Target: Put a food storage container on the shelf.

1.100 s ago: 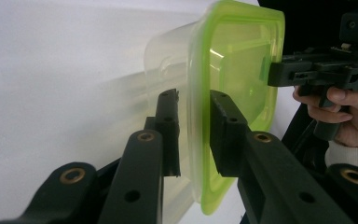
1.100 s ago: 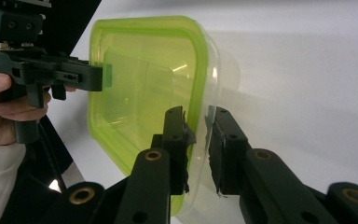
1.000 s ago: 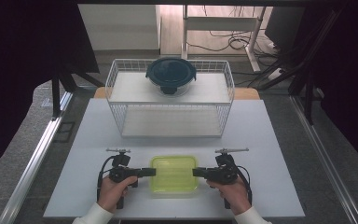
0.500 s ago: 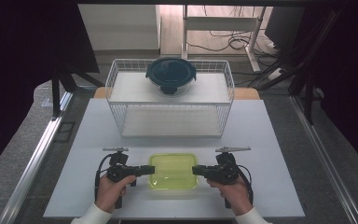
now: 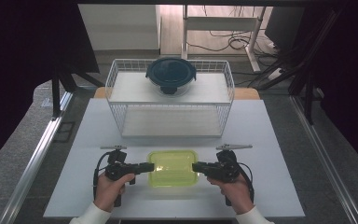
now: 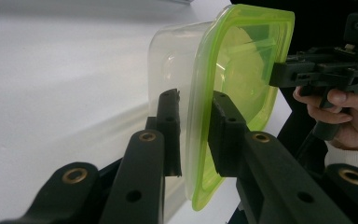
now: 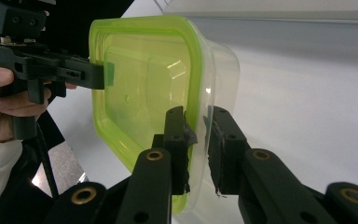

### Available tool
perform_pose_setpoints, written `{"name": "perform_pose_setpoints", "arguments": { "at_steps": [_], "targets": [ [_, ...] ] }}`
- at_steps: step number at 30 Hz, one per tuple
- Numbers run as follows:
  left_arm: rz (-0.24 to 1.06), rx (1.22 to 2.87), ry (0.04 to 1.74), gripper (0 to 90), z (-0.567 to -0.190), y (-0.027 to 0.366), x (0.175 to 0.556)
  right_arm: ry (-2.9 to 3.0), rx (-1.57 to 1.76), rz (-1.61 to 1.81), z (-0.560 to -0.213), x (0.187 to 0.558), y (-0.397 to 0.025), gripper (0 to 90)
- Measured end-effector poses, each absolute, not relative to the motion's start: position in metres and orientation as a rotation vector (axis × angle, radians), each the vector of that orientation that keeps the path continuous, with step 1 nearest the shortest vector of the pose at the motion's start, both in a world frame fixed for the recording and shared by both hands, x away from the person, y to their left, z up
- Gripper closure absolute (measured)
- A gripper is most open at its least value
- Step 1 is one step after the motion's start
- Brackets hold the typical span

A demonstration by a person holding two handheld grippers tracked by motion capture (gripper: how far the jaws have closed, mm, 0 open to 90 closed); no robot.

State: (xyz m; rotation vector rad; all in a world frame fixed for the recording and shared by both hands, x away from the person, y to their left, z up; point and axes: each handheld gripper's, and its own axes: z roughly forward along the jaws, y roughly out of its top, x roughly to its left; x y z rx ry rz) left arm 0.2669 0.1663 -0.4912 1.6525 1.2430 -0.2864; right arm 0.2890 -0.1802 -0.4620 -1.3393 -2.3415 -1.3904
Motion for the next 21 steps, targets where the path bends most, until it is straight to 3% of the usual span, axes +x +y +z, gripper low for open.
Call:
{"name": "perform_pose_setpoints", "arguments": {
  "at_steps": [21],
  "targets": [
    [-0.200, 1.615, 1.181, 76.5, -0.445, 0.175, 0.283, -2.408, -1.269, -1.527, -0.415, 0.306, -0.172, 77.7]
  ]
}}
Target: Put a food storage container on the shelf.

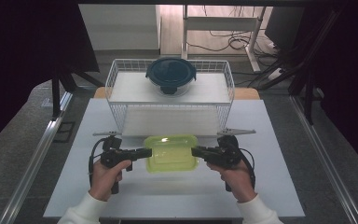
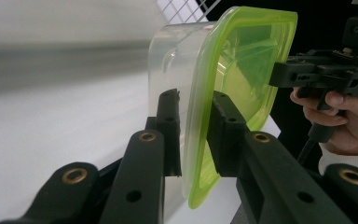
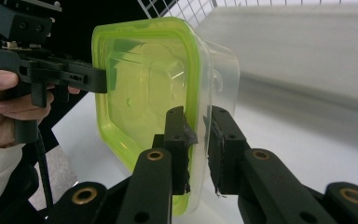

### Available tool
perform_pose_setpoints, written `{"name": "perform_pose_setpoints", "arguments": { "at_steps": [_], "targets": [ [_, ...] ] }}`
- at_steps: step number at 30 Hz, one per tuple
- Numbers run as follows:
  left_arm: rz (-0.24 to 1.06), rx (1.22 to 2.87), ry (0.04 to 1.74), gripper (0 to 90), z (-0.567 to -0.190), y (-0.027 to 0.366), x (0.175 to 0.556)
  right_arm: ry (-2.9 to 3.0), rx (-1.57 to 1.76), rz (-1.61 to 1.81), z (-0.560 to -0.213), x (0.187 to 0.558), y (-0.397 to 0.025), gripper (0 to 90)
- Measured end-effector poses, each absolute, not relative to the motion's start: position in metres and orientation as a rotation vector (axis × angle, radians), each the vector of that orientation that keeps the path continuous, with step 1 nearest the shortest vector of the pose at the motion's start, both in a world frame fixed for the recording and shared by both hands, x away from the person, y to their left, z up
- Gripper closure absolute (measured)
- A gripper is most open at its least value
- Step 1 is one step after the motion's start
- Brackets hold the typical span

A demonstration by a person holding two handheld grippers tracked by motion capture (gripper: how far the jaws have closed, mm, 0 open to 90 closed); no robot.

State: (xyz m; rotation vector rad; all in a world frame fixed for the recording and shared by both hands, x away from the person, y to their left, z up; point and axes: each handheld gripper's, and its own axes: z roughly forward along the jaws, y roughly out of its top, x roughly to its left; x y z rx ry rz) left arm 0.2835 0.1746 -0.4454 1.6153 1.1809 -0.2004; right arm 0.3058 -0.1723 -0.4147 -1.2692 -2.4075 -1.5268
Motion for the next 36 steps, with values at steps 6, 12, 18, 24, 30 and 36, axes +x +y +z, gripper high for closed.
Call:
{"name": "perform_pose_setpoints", "arguments": {
  "at_steps": [6, 12, 18, 24, 30, 36],
  "targets": [
    [-0.157, 1.621, 1.150, 76.6, -0.426, 0.175, 0.287, -2.423, -1.251, -1.576, -0.397, 0.308, -0.172, 77.7],
    [-0.123, 1.621, 1.126, 76.5, -0.408, 0.177, 0.291, -2.442, -1.231, -1.620, -0.380, 0.311, -0.170, 77.8],
    [-0.099, 1.618, 1.119, 76.5, -0.392, 0.178, 0.297, -2.457, -1.215, -1.645, -0.365, 0.315, -0.168, 77.7],
    [-0.083, 1.617, 1.105, 76.5, -0.380, 0.180, 0.303, -2.457, -1.191, -1.687, -0.354, 0.321, -0.167, 77.7],
    [-0.049, 1.624, 1.092, 76.5, -0.366, 0.181, 0.306, -2.470, -1.173, -1.713, -0.342, 0.324, -0.165, 77.7],
    [-0.013, 1.632, 1.080, 76.6, -0.349, 0.183, 0.311, -2.478, -1.161, -1.737, -0.329, 0.329, -0.163, 77.7]
  ]
}}
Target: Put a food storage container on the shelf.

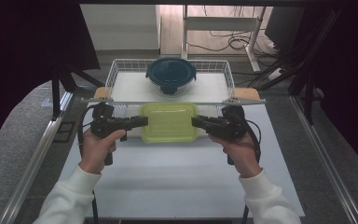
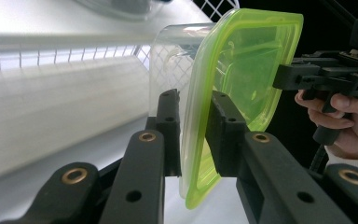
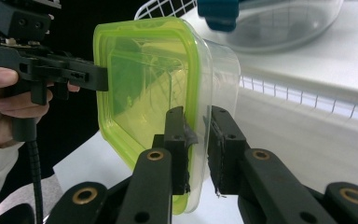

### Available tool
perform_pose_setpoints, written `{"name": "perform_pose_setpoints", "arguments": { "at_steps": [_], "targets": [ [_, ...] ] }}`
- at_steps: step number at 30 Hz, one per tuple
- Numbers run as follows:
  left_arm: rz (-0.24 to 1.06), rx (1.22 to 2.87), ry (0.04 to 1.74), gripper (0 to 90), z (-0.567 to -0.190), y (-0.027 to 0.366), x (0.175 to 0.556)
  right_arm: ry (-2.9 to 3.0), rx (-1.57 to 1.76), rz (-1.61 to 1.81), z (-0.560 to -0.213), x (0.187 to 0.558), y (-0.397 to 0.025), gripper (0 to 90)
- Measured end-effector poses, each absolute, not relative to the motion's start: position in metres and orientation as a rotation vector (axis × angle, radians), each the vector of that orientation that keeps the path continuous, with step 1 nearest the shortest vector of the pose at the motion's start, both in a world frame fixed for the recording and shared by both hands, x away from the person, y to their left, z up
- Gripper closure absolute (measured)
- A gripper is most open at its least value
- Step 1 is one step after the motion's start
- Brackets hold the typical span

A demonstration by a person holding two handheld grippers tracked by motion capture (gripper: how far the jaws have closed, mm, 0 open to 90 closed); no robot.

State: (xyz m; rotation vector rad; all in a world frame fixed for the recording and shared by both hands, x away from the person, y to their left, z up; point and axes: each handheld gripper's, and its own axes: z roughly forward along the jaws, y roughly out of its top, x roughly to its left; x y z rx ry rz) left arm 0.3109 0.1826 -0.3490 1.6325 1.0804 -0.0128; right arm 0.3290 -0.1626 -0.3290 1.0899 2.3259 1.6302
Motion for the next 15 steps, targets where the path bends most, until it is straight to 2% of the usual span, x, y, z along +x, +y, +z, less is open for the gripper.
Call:
{"name": "perform_pose_setpoints", "arguments": {
  "at_steps": [15],
  "targets": [
    [0.062, 1.625, 1.067, 77.3, -0.296, 0.191, 0.342, 2.267, 1.043, 1.652, -0.283, 0.356, -0.152, 77.7]
  ]
}}
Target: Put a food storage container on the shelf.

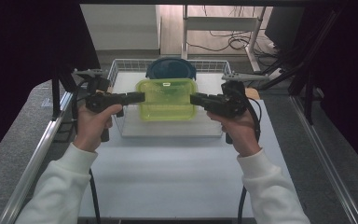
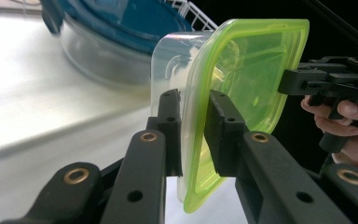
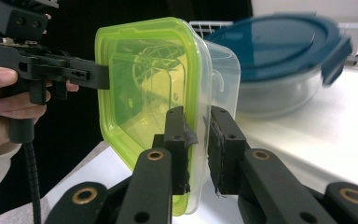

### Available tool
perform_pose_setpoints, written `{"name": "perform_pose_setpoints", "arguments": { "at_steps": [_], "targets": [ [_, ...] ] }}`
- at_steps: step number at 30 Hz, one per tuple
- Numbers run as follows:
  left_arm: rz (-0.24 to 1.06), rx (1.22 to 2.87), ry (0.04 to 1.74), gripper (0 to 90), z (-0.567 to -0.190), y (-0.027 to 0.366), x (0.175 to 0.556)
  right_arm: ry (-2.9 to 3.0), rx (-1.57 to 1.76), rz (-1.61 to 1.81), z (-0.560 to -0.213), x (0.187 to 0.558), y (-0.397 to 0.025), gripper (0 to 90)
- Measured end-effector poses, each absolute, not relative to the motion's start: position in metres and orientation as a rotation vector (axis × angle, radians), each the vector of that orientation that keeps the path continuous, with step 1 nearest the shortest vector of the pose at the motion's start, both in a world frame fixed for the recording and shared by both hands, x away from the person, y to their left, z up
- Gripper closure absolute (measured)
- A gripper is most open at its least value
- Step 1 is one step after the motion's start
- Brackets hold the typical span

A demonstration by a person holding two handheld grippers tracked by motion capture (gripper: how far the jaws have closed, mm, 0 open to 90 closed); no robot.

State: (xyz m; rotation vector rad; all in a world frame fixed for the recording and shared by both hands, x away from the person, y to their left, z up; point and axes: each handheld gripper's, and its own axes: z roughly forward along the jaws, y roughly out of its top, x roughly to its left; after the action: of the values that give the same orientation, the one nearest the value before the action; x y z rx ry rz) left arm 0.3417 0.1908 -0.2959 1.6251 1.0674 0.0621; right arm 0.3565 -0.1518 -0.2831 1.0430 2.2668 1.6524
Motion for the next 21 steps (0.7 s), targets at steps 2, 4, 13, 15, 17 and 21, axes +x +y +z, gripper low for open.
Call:
{"name": "perform_pose_setpoints", "arguments": {
  "at_steps": [2, 4, 13, 15, 17, 21],
  "targets": [
    [0.071, 1.624, 1.064, 77.3, -0.289, 0.192, 0.346, 2.256, 1.033, 1.649, -0.276, 0.360, -0.150, 77.8],
    [0.076, 1.621, 1.059, 77.2, -0.282, 0.193, 0.352, 2.251, 1.031, 1.645, -0.269, 0.364, -0.148, 77.7],
    [0.064, 1.618, 1.074, 77.3, -0.251, 0.200, 0.385, 2.231, 1.047, 1.649, -0.238, 0.394, -0.140, 77.9],
    [0.065, 1.620, 1.081, 77.3, -0.245, 0.201, 0.392, 2.224, 1.062, 1.649, -0.233, 0.402, -0.138, 78.0],
    [0.061, 1.621, 1.088, 77.5, -0.241, 0.201, 0.400, 2.226, 1.081, 1.646, -0.230, 0.410, -0.138, 78.1],
    [0.023, 1.626, 1.113, 77.8, -0.240, 0.200, 0.420, 2.228, 1.134, 1.640, -0.228, 0.428, -0.138, 78.2]
  ]
}}
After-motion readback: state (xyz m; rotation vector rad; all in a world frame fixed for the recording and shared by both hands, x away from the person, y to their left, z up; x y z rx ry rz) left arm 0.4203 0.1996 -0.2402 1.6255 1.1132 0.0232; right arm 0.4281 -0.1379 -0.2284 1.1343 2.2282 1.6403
